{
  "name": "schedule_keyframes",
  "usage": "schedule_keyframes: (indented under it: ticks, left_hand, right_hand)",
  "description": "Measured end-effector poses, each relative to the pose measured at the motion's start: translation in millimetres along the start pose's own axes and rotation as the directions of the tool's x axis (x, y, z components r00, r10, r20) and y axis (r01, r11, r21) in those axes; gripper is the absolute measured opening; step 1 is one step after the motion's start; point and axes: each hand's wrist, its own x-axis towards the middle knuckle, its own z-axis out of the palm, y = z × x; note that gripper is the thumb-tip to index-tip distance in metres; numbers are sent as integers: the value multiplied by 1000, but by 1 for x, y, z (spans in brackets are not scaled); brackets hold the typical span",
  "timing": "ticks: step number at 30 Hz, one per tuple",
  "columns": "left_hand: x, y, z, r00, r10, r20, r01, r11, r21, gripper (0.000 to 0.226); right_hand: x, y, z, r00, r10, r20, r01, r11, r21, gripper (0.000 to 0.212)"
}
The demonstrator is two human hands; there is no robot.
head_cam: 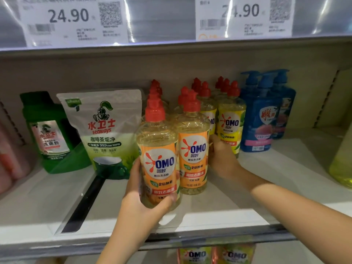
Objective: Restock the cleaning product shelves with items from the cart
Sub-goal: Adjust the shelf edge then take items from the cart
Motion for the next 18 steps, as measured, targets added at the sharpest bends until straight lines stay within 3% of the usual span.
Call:
schedule_keyframes:
  ticks: [3, 5, 10, 14, 18]
  left_hand:
    - [-2, 9, 2, 994, 82, -78, -86, 995, -42, 106]
    - [-8, 20, 3, 975, 176, -136, -173, 984, 35, 102]
    - [-43, 49, -8, 906, 373, -200, -324, 916, 238, 61]
    - [-95, 55, -25, 929, 293, -227, -253, 949, 189, 24]
    - [-154, 47, -54, 944, 186, -274, -120, 963, 241, 18]
  right_hand:
    - [-23, -8, -24, 992, 122, -13, -115, 962, 248, 15]
    - [-46, -18, -42, 975, 221, -27, -189, 887, 422, 15]
    - [-120, -47, -76, 986, 102, -132, -8, 818, 575, 5]
    - [-175, -78, -75, 996, -18, -82, 69, 732, 677, 7]
    - [-216, -104, -46, 990, -115, 85, 16, 681, 732, 7]
